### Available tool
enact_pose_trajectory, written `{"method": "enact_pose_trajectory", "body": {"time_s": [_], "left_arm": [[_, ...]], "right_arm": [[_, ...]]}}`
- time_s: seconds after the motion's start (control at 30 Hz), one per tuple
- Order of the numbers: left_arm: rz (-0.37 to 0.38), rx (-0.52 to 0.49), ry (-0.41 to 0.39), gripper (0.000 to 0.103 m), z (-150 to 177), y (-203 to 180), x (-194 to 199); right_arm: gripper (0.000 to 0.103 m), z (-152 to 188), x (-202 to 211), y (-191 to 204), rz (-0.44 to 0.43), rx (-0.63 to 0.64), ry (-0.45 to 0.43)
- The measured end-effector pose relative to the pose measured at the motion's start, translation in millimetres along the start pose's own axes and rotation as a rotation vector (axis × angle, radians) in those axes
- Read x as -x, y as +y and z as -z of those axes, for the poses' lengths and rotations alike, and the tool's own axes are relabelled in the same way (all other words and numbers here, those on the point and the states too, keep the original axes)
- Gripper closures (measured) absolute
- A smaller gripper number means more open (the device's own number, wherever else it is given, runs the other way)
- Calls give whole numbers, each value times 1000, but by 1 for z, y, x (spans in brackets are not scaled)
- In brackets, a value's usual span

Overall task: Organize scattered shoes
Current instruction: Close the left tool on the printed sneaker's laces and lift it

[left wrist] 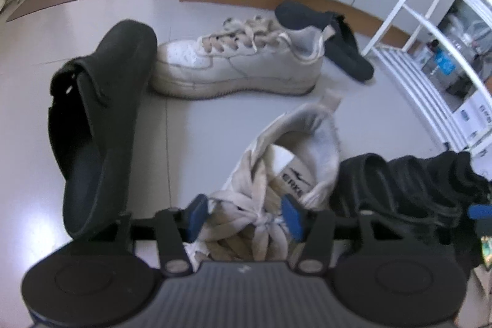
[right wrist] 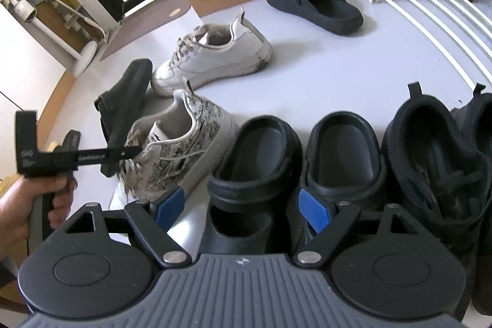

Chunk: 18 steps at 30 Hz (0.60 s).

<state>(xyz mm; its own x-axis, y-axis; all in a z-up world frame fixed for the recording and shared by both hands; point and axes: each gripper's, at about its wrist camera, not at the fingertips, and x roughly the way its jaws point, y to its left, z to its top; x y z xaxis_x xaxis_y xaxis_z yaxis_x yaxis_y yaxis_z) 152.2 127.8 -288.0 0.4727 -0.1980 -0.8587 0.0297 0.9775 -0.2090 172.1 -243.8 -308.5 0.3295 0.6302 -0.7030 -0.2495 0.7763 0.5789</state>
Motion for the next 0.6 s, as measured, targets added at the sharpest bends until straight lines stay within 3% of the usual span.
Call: {"method": "enact_pose_trajectory", "body": {"time_s": [0.23,0.6], "left_arm": [[-2,59,2,32,11,12,16],[2,152,-20,28,27,41,17]], "right_arm": [[17,-15,4,19,-18,15,-38],[17,-30,-29,99,-28,171,72]]}}
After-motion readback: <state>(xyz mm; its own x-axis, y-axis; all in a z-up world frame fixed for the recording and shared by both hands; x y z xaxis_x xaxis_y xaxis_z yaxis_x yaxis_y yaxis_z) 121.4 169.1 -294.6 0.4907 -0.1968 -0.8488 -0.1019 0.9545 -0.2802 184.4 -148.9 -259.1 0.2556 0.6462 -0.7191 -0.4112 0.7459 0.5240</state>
